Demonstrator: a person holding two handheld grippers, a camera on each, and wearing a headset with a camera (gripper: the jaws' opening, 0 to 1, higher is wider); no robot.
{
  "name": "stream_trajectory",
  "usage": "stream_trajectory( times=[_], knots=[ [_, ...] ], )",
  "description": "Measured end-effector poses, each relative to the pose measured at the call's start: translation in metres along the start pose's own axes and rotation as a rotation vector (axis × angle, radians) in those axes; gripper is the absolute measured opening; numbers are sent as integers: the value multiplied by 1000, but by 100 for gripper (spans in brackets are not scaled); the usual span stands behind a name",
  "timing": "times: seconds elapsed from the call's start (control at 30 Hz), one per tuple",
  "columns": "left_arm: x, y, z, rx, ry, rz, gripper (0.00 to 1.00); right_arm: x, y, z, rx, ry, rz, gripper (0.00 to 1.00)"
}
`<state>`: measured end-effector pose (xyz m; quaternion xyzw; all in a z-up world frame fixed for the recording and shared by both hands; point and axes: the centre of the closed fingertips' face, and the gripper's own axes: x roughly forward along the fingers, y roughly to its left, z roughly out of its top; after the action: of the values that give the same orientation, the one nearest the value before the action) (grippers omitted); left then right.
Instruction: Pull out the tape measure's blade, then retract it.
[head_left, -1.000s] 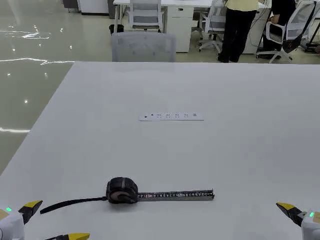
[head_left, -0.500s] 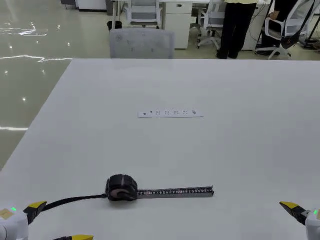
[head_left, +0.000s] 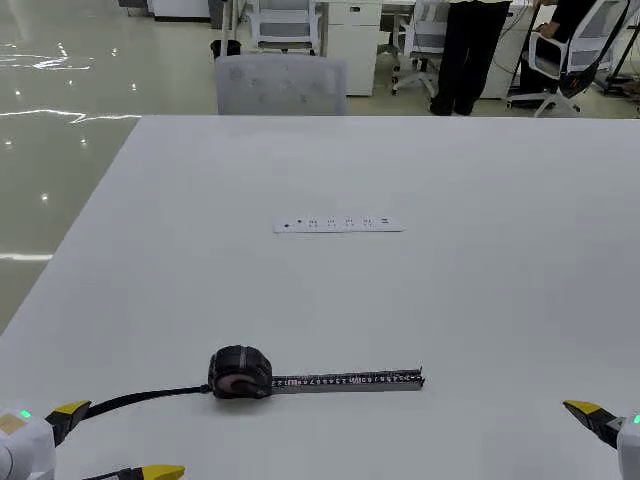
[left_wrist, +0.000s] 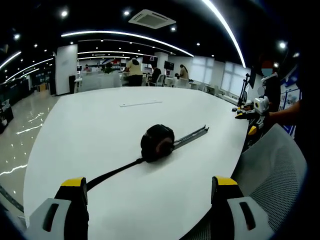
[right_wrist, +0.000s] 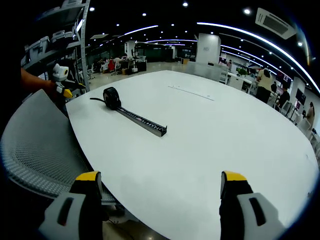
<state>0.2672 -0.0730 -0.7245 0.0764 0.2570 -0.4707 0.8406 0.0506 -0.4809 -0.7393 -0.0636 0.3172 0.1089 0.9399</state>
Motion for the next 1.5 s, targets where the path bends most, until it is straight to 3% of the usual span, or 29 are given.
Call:
stream_trajectory(
  times=[0.43, 0.7, 0.83, 1.03, 1.33, 1.5],
  knots=[
    [-2, -2, -2, -5, 0, 3, 100, -1, 1, -2, -5, 12, 11, 100],
    [-1, -4, -1, 1, 6, 5, 100, -2, 3, 1, -51, 22, 30, 100],
    [1, -11, 2, 14, 33, -11, 100, -4, 2, 9, -94, 27, 42, 100],
    [8, -21, 15, 28, 31, -18, 100, -5, -1, 24, -125, 30, 77, 100],
    [21, -29, 17, 17, 53, -19, 100, -1, -3, 36, -194, 64, 125, 99],
    [26, -33, 20, 10, 69, 7, 100, 2, 0, 42, -248, 91, 167, 99]
  ],
)
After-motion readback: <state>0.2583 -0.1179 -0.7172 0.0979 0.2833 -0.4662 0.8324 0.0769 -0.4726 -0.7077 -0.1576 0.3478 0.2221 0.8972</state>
